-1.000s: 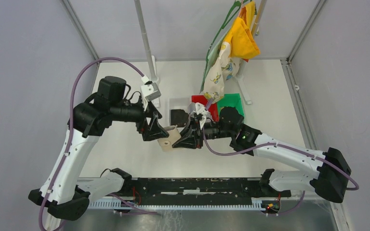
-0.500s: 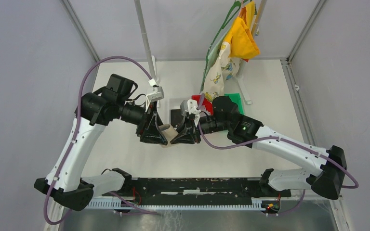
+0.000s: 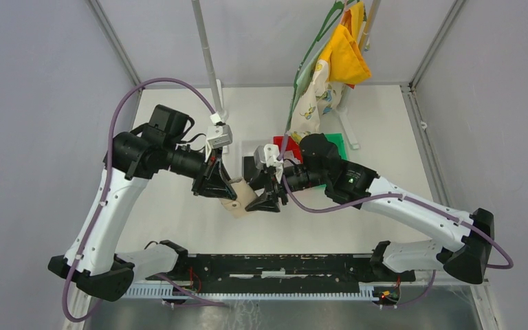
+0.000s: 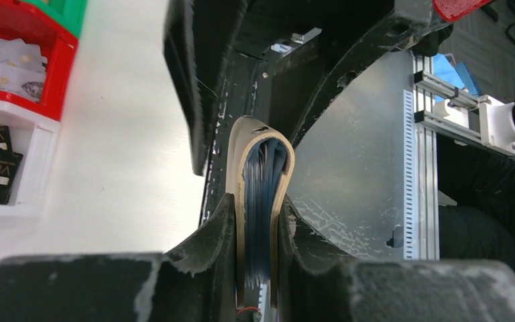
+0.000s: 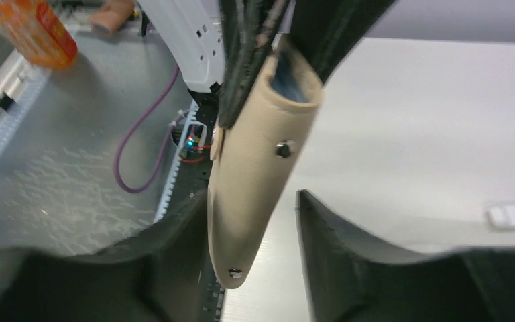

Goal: Take the credit cards out of the card holder
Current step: Pick up the card holder from the center of the board.

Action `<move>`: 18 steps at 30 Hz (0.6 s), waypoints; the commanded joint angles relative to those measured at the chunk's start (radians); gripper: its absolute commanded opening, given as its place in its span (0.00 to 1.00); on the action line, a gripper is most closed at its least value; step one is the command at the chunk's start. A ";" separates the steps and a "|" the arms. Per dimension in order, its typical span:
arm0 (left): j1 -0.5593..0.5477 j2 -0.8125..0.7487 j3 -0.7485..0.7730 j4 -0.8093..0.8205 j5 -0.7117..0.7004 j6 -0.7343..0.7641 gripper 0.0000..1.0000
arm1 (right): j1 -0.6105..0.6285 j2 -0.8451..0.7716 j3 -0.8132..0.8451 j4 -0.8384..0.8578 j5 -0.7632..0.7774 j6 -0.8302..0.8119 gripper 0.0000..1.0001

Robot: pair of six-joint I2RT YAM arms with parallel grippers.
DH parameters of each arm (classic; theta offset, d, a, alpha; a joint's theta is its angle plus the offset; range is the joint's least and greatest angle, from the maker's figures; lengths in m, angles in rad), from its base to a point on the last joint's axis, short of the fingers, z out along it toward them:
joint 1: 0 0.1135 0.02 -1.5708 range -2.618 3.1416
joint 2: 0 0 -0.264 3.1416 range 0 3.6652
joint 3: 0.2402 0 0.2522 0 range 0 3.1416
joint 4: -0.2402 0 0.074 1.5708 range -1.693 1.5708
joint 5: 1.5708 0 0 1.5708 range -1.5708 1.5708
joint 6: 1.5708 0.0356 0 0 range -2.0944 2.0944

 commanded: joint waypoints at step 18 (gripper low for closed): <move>0.004 -0.135 -0.016 0.384 -0.051 -0.305 0.02 | -0.054 -0.082 -0.273 0.825 0.058 0.584 0.67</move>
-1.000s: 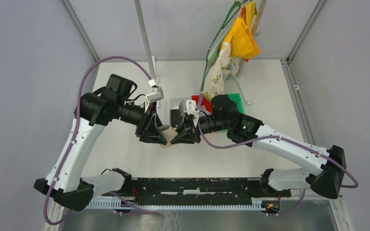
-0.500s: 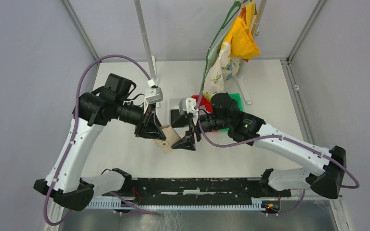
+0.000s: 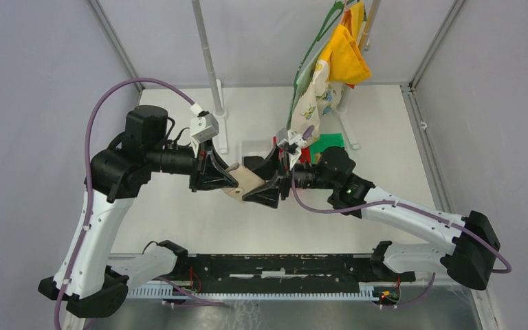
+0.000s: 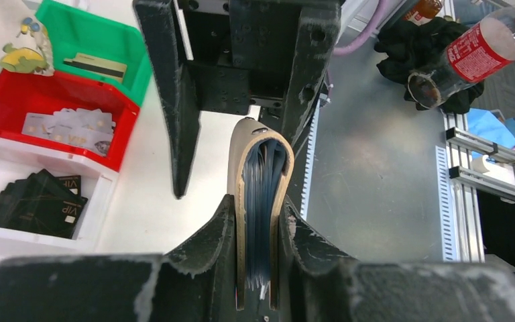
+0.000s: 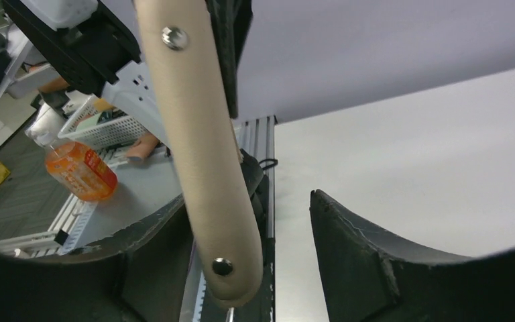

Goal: Take the credit cards out of the card holder
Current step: Pick up the card holder from the center of the board.

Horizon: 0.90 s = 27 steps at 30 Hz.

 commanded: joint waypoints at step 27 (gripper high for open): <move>0.000 0.064 -0.073 -0.137 0.022 0.238 0.37 | -0.004 0.147 0.464 -0.774 -0.124 -0.518 0.00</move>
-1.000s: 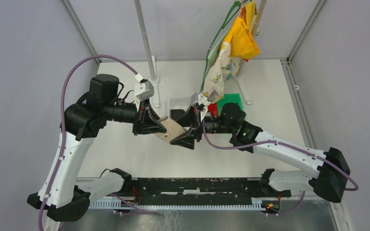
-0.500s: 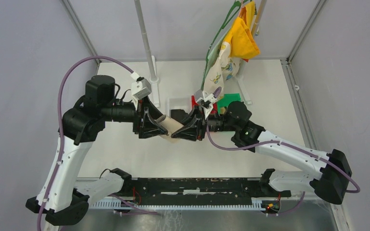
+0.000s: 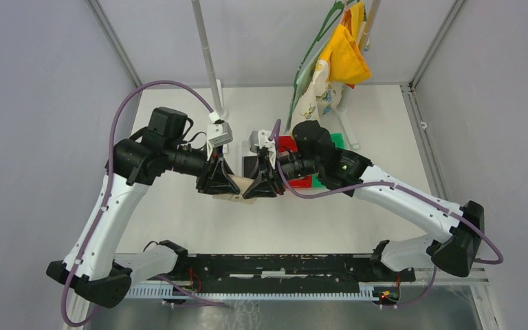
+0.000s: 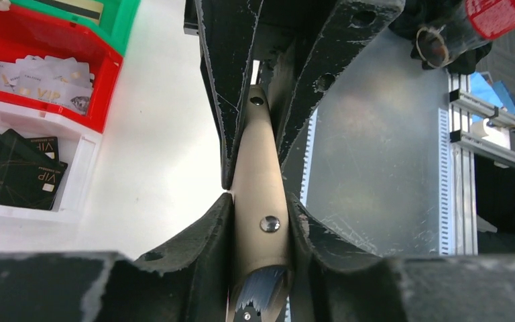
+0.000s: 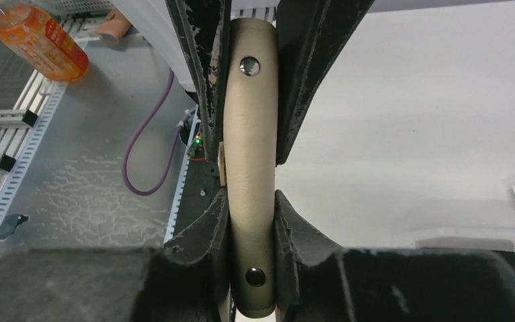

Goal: Take the credit cards out of the card holder
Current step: Pick up the card holder from the center of the board, then open the card holder at the center of the board.

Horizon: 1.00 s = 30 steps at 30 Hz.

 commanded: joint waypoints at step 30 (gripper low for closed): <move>0.026 -0.126 -0.194 0.621 -0.618 -0.607 0.02 | 0.125 -0.212 -0.184 0.374 0.937 0.253 0.77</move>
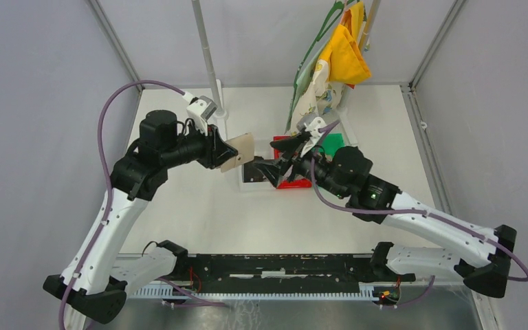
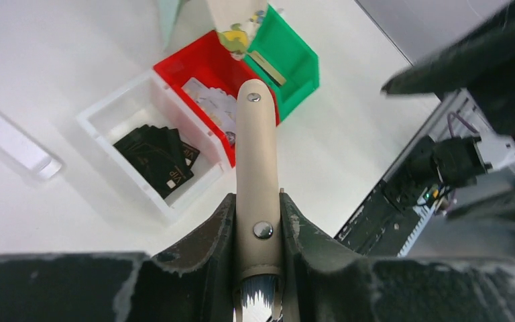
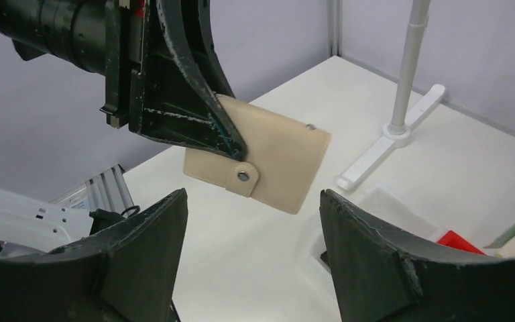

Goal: Take the credit cards out of the card holder
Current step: Open the card holder at the center of the board.

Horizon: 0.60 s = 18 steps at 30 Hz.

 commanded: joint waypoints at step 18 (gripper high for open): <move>0.052 -0.045 -0.012 0.182 -0.115 -0.273 0.02 | 0.159 0.358 0.245 0.137 0.399 -0.022 0.62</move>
